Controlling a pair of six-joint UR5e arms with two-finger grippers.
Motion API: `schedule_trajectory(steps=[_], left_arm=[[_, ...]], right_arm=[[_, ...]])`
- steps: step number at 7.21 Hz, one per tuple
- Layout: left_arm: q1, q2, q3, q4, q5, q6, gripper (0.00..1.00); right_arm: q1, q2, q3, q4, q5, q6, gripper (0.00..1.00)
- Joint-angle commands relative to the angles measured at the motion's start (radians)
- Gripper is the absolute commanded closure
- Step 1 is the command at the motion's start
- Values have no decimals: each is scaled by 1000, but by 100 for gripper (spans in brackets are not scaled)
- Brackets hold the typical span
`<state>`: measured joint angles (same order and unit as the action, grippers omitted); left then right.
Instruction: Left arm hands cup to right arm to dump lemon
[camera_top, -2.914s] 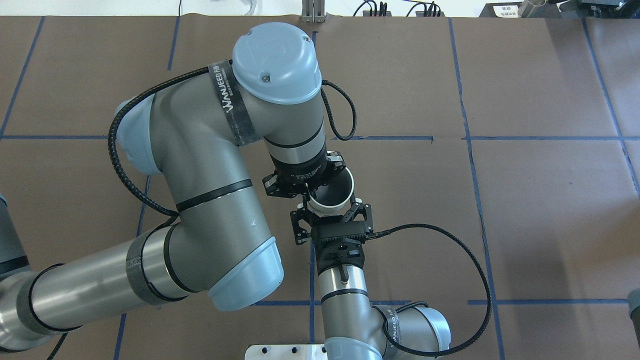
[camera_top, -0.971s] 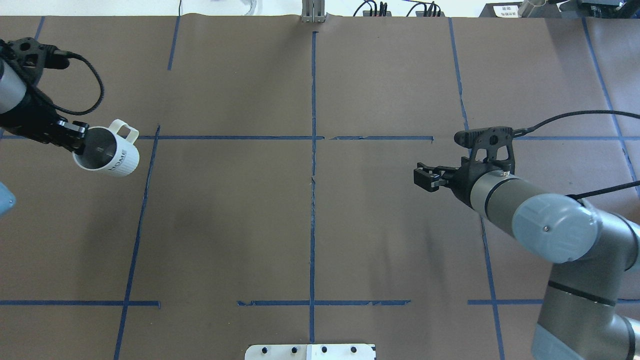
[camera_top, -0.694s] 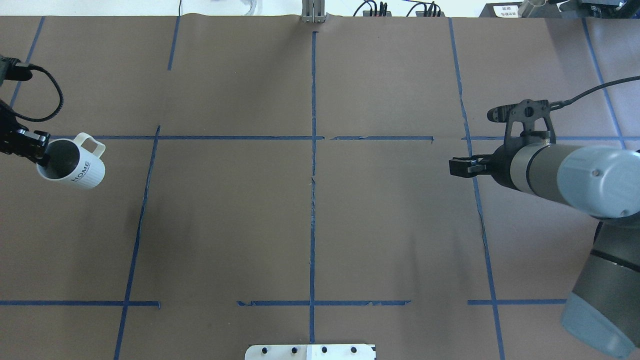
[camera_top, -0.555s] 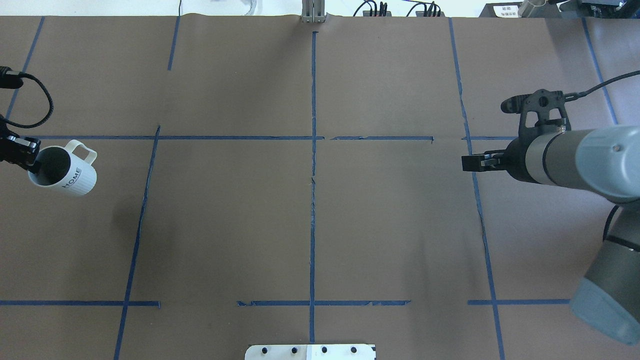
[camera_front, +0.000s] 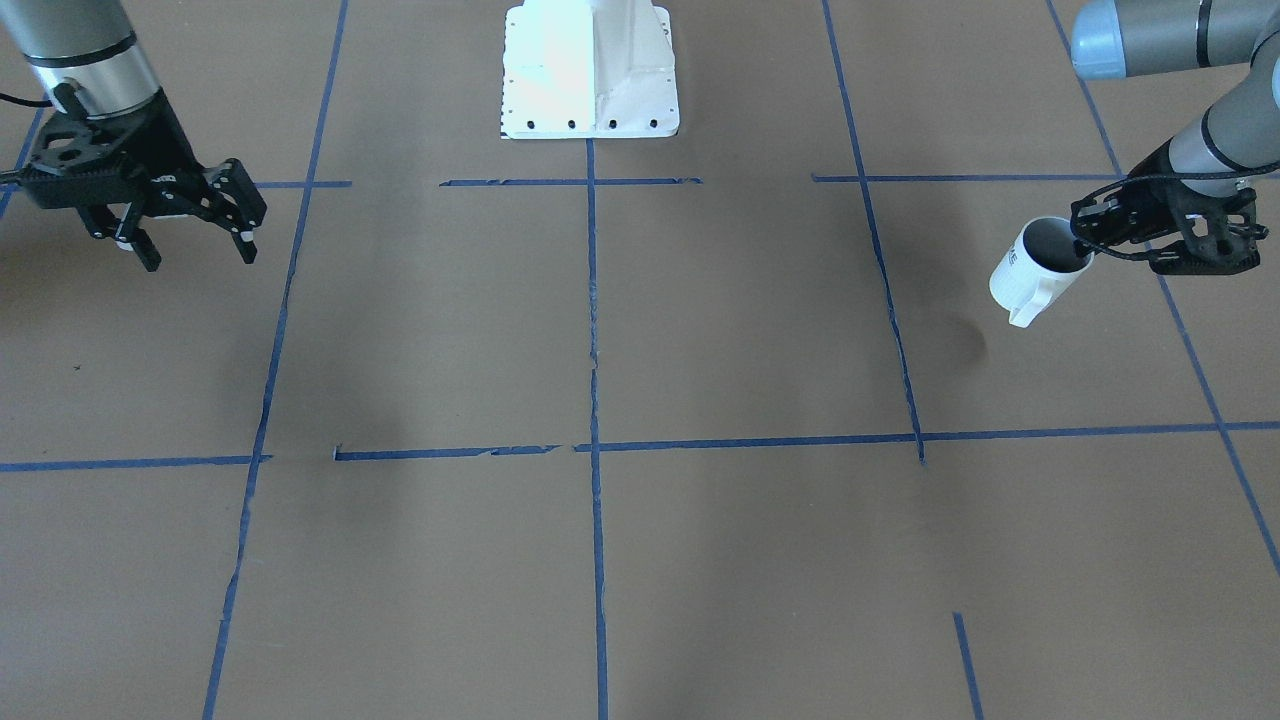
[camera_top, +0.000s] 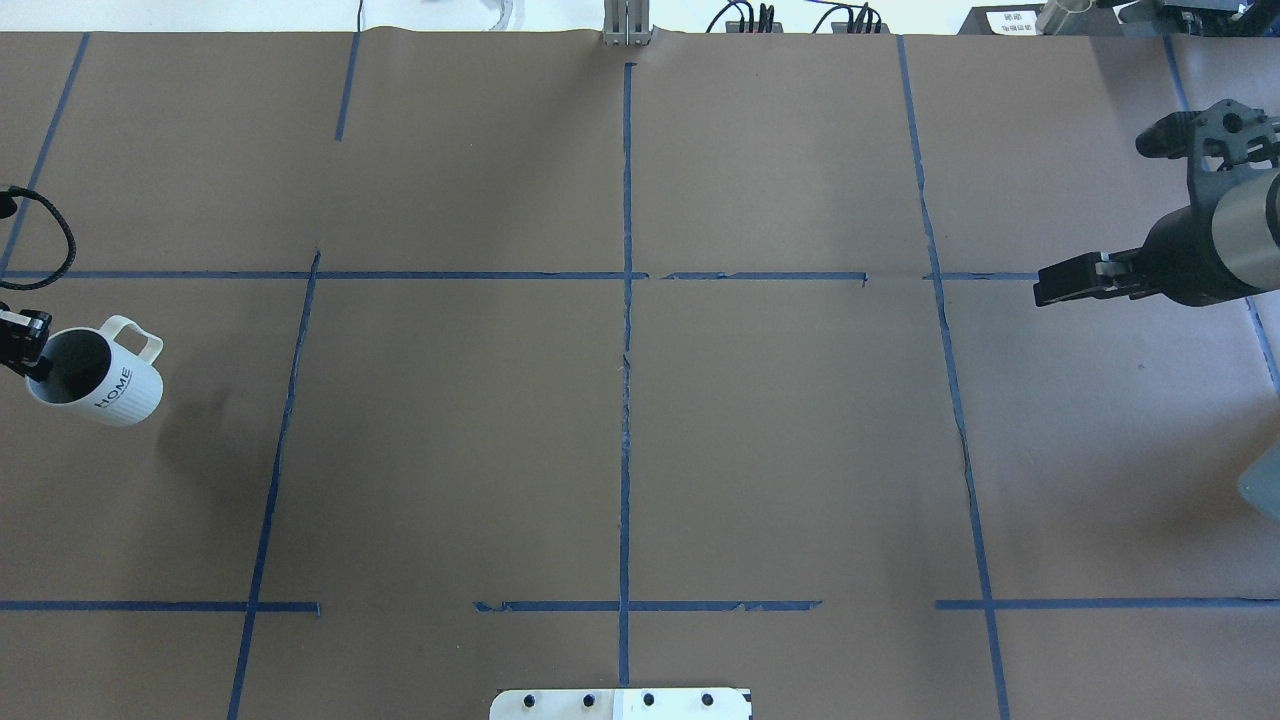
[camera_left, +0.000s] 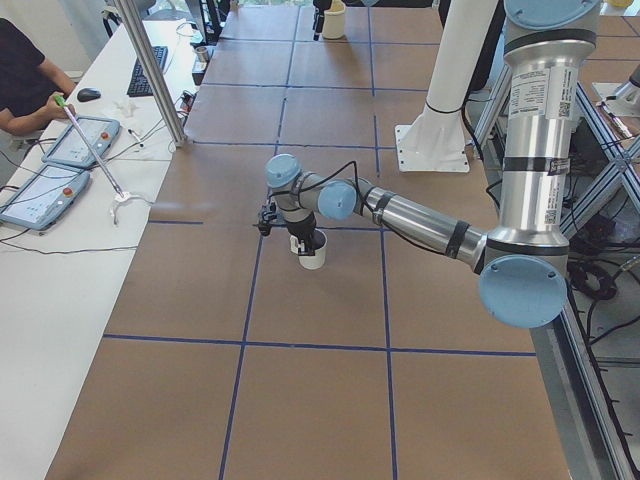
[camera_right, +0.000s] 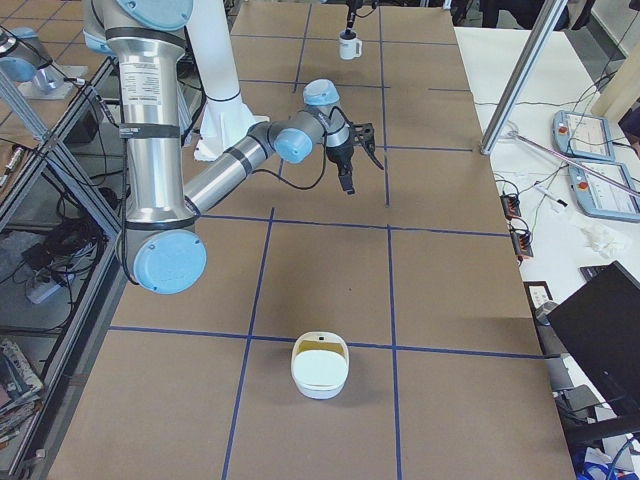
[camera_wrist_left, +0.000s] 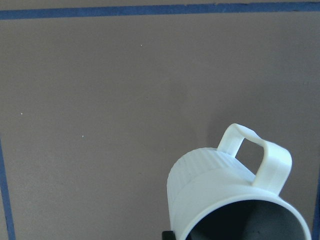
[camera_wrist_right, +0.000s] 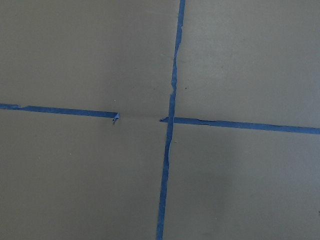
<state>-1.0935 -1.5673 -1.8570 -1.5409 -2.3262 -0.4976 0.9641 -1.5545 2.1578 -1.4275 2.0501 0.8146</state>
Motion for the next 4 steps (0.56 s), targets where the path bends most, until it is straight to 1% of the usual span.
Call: schedule_trajectory(steps=[1, 2, 3, 4], left_arm=[[0, 1, 100, -135, -7, -48, 98], [0, 3, 88, -137, -7, -114, 94], [0, 4, 108, -140, -7, -110, 85], [0, 21, 111, -166, -7, -110, 39]], right_arm=[[25, 7, -6, -1, 44, -15, 0], [27, 7, -4, 1, 47, -15, 0], [36, 8, -6, 1, 56, -15, 0], [41, 8, -6, 1, 58, -15, 0]])
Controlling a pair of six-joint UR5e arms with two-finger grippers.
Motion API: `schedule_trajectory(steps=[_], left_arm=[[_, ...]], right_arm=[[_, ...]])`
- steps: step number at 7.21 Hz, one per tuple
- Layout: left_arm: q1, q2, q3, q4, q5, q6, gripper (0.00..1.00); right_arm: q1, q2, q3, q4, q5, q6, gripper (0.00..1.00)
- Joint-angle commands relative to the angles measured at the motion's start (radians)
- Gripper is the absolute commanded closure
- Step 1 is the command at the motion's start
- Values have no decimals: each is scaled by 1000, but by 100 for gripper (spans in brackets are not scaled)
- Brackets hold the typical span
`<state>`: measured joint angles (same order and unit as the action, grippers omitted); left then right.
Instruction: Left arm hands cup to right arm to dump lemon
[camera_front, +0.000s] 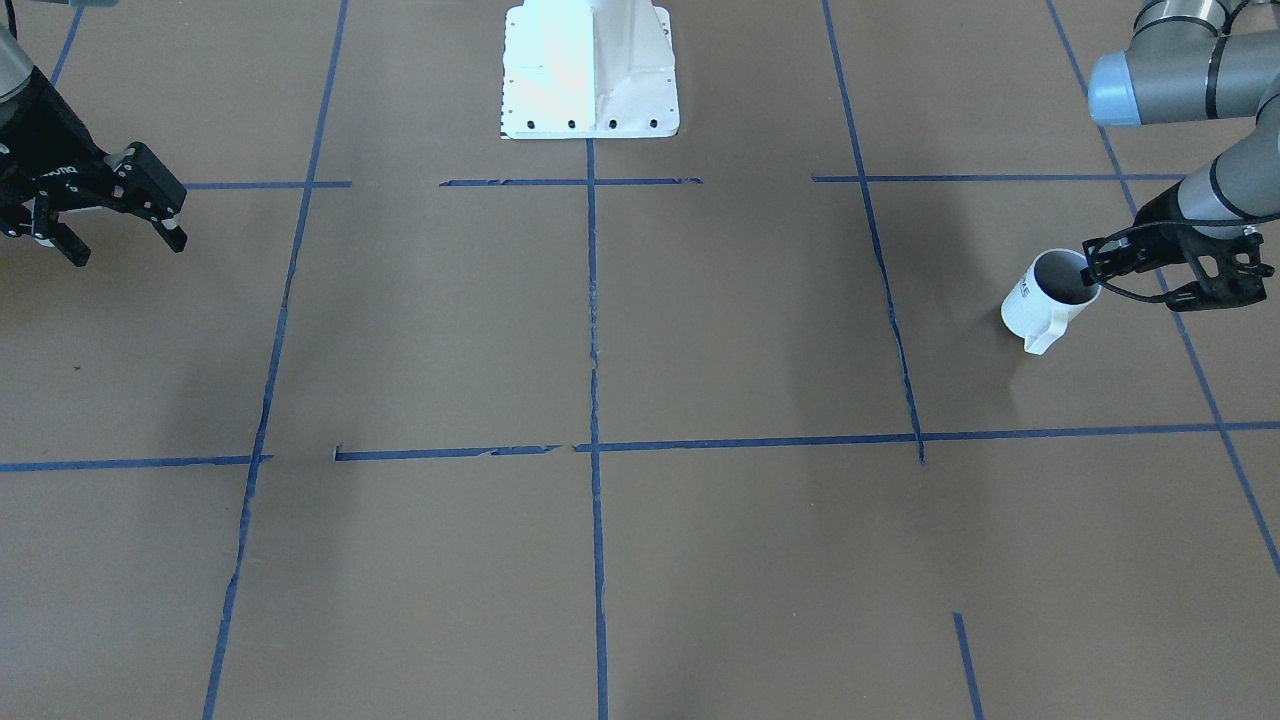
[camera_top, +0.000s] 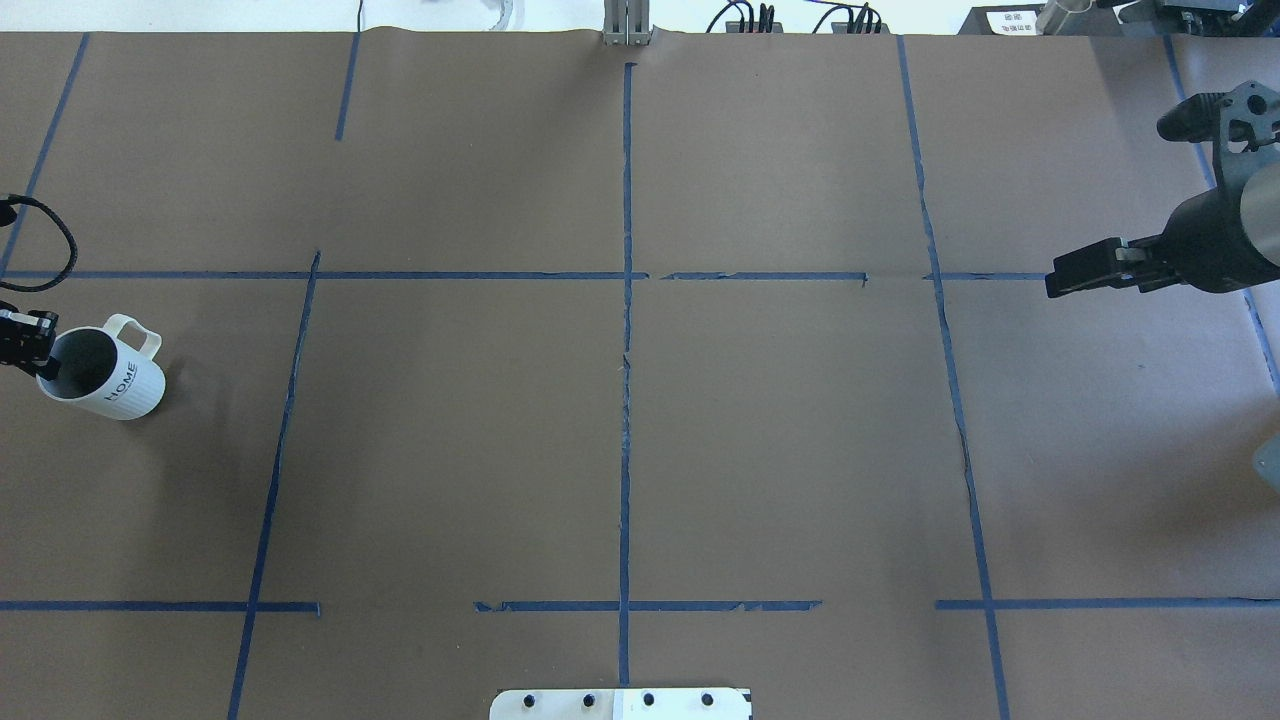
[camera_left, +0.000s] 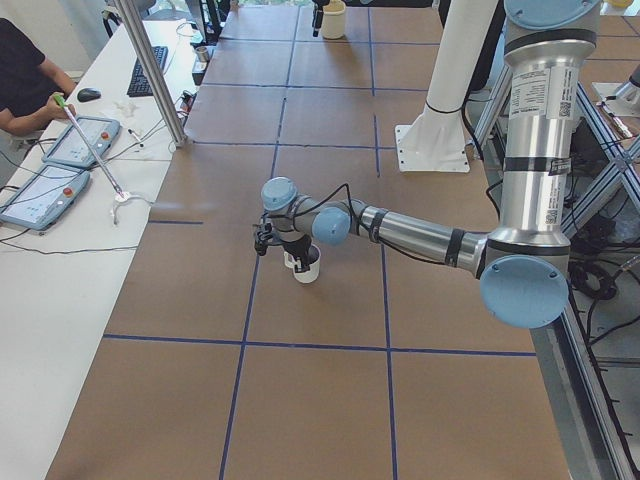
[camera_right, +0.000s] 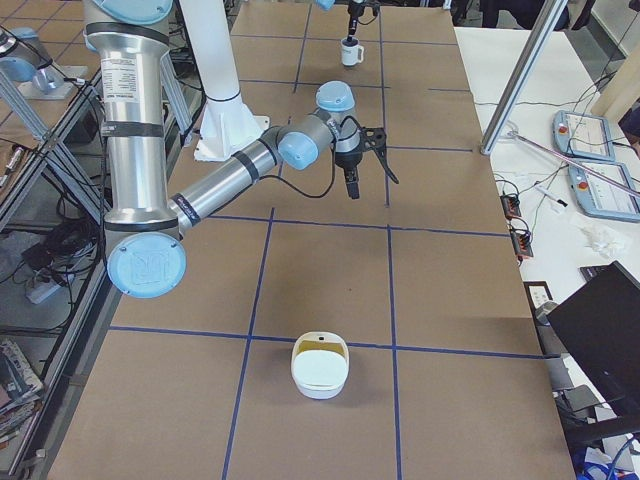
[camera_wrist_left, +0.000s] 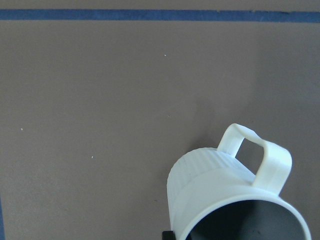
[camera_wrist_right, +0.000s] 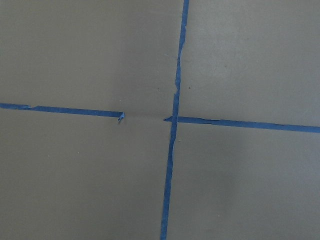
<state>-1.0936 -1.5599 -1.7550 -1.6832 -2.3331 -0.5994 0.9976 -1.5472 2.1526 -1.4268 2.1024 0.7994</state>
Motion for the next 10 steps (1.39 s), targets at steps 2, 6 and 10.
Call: schedule_trajectory(steps=[2, 6, 10], left_arm=[[-8, 20, -9, -50, 0, -17, 0], [-228, 14, -185, 6, 3, -2, 0], [-348, 47, -164, 189, -95, 474, 0]], right_arm=[[38, -1, -2, -4, 19, 0, 0], [191, -33, -26, -23, 136, -90, 0], [430, -238, -106, -202, 168, -728, 0]])
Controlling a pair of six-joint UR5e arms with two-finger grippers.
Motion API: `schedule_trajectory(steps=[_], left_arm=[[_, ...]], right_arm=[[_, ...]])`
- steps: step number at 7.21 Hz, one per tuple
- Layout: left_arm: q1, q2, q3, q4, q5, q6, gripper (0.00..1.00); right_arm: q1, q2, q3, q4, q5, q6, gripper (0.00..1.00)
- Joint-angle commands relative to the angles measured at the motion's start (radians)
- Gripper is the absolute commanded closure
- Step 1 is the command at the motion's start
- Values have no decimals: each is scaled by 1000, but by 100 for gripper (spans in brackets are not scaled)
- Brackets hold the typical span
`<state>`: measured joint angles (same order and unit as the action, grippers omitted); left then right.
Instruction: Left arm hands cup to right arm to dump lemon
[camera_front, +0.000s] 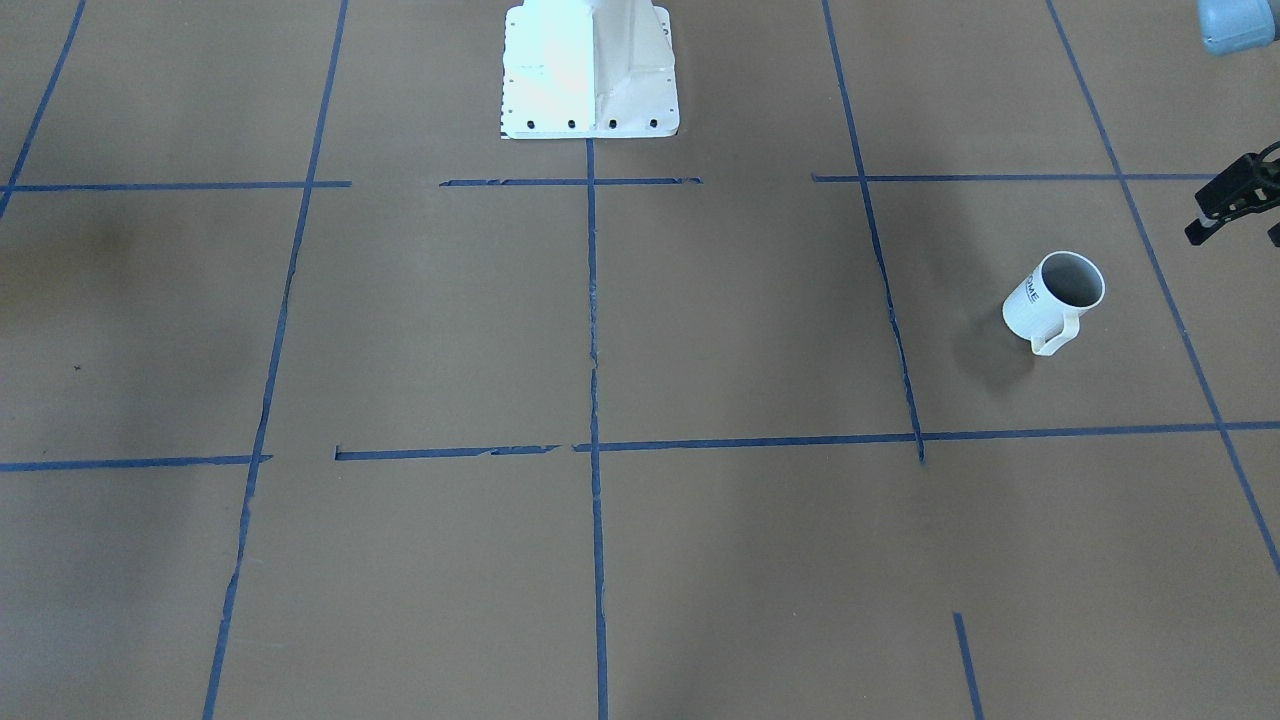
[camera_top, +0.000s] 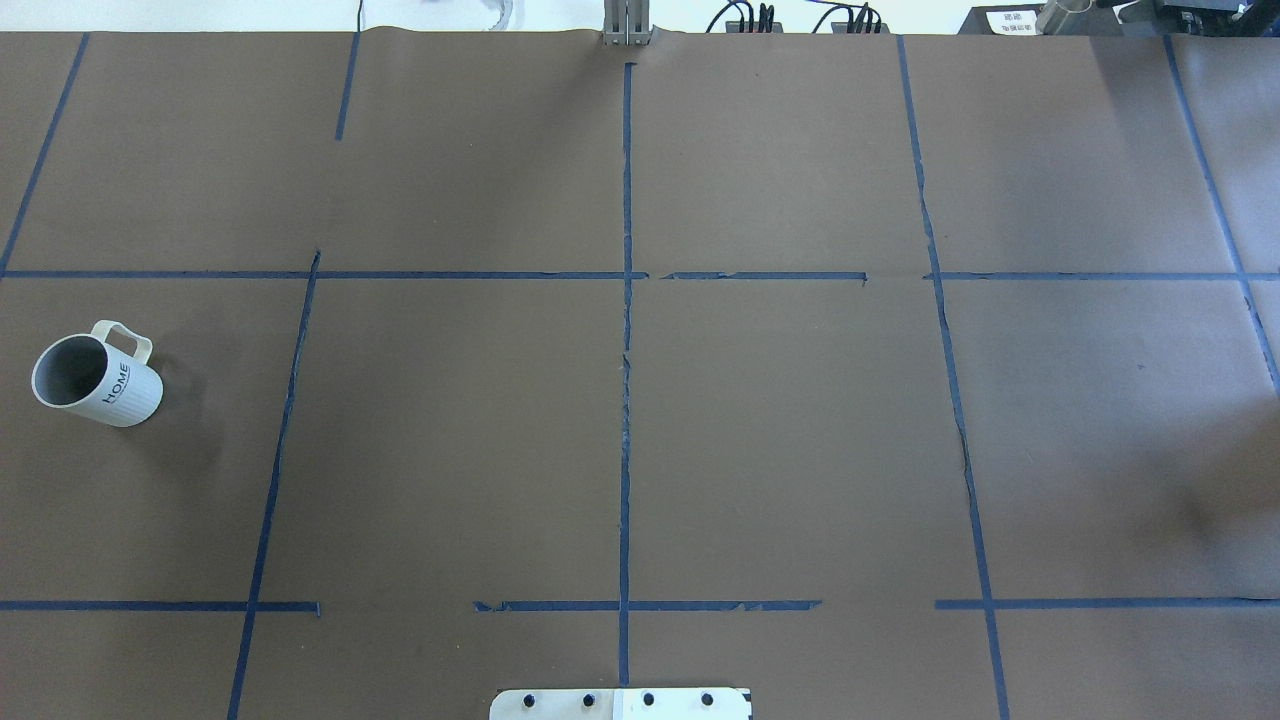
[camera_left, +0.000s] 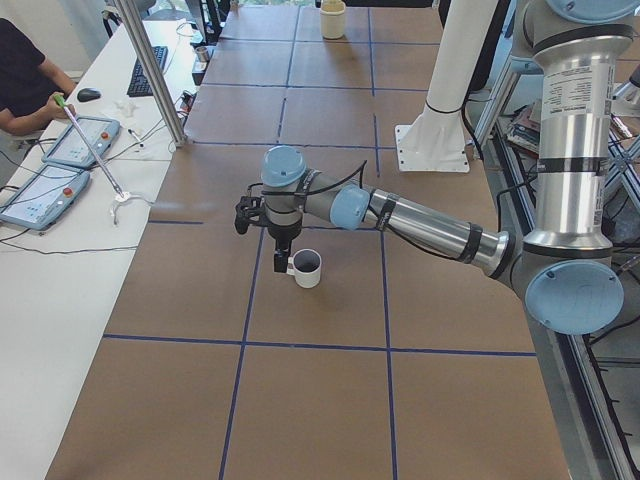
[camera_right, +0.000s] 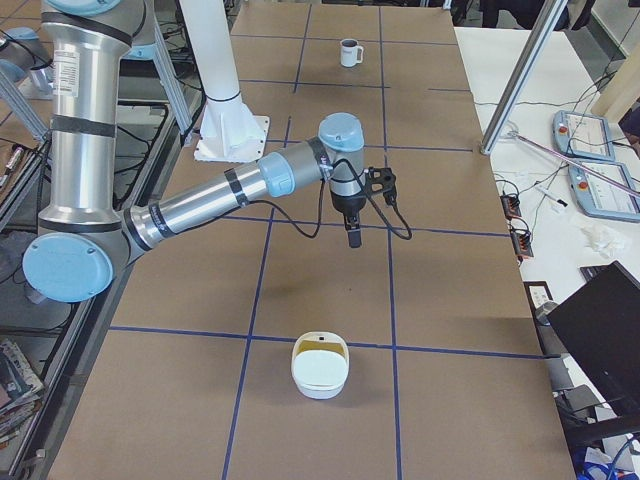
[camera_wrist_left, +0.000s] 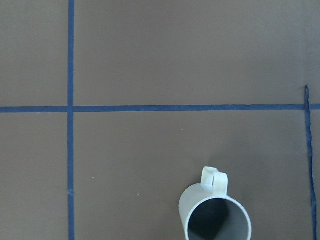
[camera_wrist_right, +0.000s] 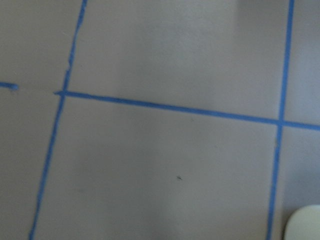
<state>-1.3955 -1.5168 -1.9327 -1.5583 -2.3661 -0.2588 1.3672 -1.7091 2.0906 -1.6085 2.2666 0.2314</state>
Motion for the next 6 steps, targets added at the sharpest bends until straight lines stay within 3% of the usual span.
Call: schedule_trajectory(steps=[1, 3, 4, 6], left_arm=[[-62, 36, 15, 70, -68, 153, 0], [-74, 88, 17, 64, -70, 179, 0], [-88, 104, 59, 60, -71, 285, 0], [-141, 102, 75, 76, -68, 311, 0]], right_arm=[[94, -107, -78, -21, 25, -200, 0], [171, -152, -144, -16, 92, -196, 0], [174, -147, -111, -11, 91, -189, 0], [174, -155, -93, -8, 86, -169, 0]])
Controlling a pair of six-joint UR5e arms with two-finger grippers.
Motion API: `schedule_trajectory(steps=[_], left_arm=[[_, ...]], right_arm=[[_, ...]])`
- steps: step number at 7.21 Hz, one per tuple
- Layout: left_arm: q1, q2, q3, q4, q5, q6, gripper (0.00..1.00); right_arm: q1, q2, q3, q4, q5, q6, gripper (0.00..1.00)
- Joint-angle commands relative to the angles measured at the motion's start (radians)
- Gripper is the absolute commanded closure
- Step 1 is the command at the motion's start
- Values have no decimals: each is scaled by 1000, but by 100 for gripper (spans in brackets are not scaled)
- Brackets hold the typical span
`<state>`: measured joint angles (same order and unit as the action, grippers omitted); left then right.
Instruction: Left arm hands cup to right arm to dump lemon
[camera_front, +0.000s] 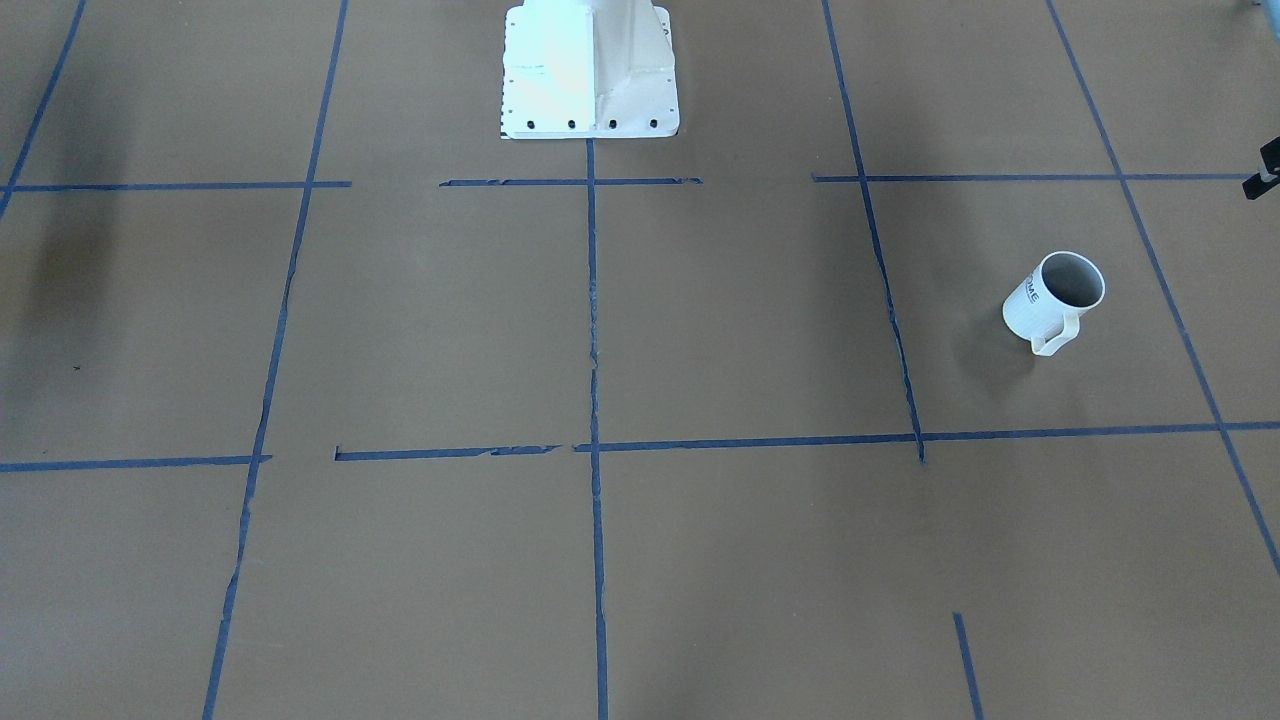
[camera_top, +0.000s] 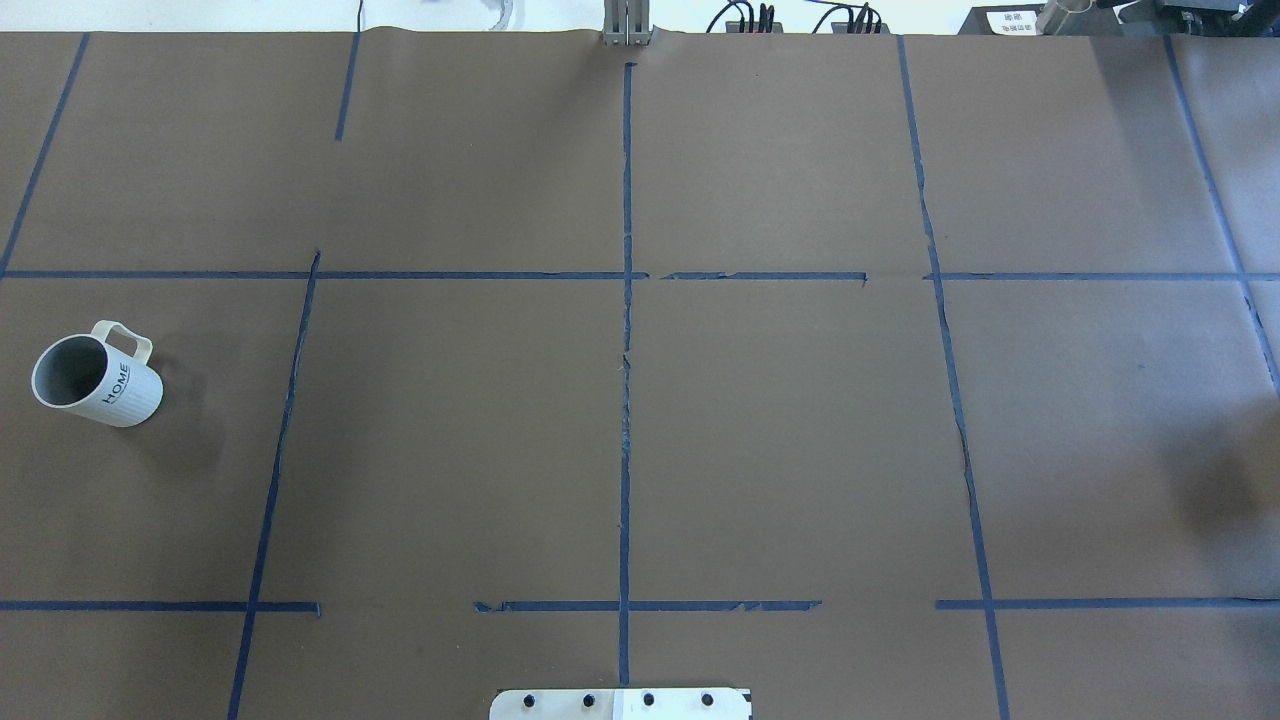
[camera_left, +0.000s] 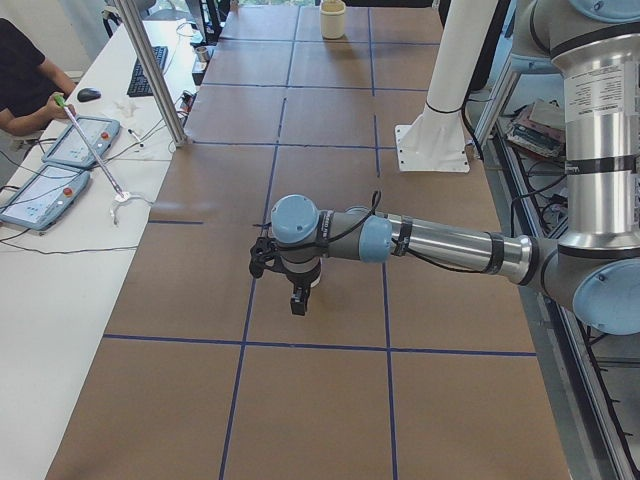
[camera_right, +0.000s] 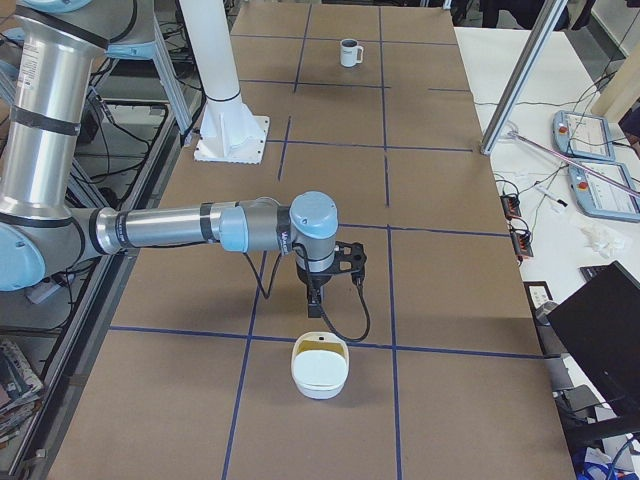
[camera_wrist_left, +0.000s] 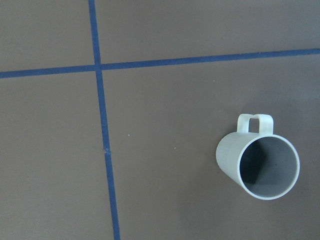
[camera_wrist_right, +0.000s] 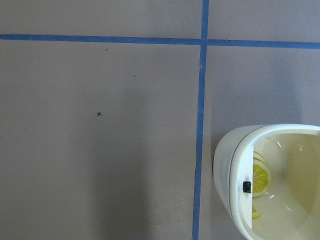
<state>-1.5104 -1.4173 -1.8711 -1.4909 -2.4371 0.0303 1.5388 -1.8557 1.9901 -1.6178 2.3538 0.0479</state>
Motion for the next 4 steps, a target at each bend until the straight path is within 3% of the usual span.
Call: schedule_trajectory(steps=[1, 3, 4], left_arm=[[-43, 1, 42, 8, 4, 22, 0], [-53, 5, -3, 23, 13, -85, 0], [-53, 5, 21, 12, 16, -79, 0]], right_arm=[[3, -29, 7, 1, 1, 9, 0], [3, -37, -10, -1, 7, 4, 0], [1, -40, -11, -1, 9, 9, 0]])
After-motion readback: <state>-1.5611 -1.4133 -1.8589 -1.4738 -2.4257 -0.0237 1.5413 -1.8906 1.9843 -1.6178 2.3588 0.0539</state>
